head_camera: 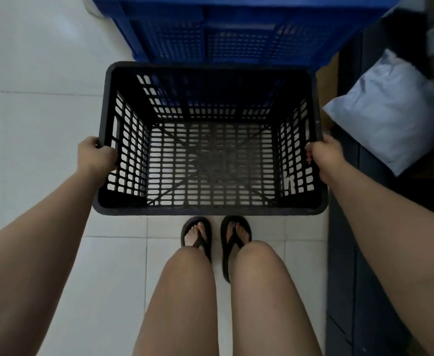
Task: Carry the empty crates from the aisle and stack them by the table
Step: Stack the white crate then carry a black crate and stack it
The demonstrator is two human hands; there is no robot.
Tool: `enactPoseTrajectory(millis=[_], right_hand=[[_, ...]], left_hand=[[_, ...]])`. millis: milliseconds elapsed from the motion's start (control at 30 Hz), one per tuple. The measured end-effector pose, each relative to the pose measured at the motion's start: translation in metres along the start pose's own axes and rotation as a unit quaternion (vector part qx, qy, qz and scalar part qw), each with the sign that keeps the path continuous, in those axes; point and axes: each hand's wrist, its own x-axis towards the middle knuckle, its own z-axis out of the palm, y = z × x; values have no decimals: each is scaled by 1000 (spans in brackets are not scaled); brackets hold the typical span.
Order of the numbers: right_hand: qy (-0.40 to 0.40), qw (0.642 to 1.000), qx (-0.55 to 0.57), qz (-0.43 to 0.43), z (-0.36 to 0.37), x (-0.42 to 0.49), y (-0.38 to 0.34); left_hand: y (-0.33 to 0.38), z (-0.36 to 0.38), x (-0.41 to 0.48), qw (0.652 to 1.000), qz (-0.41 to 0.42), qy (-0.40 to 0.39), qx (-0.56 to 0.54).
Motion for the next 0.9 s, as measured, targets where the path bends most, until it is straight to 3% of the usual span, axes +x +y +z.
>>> enactPoseTrajectory(millis=[133,333,500,700,900], right_hand=[[6,1000,-8,-12,-64,-102,-31],[-15,999,30,37,-135,-212,-46],[52,991,112,52,-152,-289,-23],[181,956,221,64,-149,-425,66],[303,871,369,116,-158,-584,181]], left_hand=[[58,-69,-85,999,5,-18,-40],[122,-142,-158,995,49,-84,9],[162,-167,-174,979,142,-144,42],[186,-197,-220,919,239,-293,108],[188,-194,-336,836,307,-414,186]])
